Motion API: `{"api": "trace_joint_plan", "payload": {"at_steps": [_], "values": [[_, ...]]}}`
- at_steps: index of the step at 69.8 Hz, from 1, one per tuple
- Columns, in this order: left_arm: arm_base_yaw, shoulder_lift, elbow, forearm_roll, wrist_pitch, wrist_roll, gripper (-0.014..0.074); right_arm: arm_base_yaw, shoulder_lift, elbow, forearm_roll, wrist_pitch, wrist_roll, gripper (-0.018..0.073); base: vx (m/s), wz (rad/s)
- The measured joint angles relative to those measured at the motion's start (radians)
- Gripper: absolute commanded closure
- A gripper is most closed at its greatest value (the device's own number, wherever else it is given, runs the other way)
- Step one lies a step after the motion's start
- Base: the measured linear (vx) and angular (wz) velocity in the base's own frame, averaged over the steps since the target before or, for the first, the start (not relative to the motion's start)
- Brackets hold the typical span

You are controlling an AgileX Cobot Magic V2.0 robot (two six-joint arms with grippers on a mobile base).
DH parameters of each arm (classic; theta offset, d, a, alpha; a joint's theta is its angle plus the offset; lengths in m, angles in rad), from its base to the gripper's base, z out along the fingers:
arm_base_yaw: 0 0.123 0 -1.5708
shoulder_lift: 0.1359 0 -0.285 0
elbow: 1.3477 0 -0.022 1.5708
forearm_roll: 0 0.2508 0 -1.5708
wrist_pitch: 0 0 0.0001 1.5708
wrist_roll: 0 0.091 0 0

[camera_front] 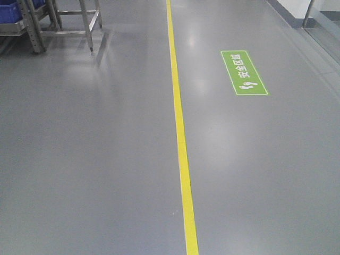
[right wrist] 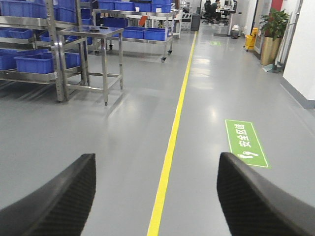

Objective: Move and align brake pads A on conveyor
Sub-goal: 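Drive along the yellow floor line past the steel racks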

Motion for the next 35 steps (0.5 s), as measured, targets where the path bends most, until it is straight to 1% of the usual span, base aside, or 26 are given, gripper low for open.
{"api": "trace_joint_plan", "payload": {"at_steps": [15, 35], "values": [[0.0, 0.0, 0.0, 0.0, 0.0, 0.0, 0.015, 0.0, 0.0, 0.0, 0.0, 0.0, 0.0, 0.0052, 0.49, -0.06], [0.0, 0.0, 0.0, 0.0, 0.0, 0.0, 0.015, 0.0, 0.0, 0.0, 0.0, 0.0, 0.0, 0.0052, 0.61, -0.01]]}}
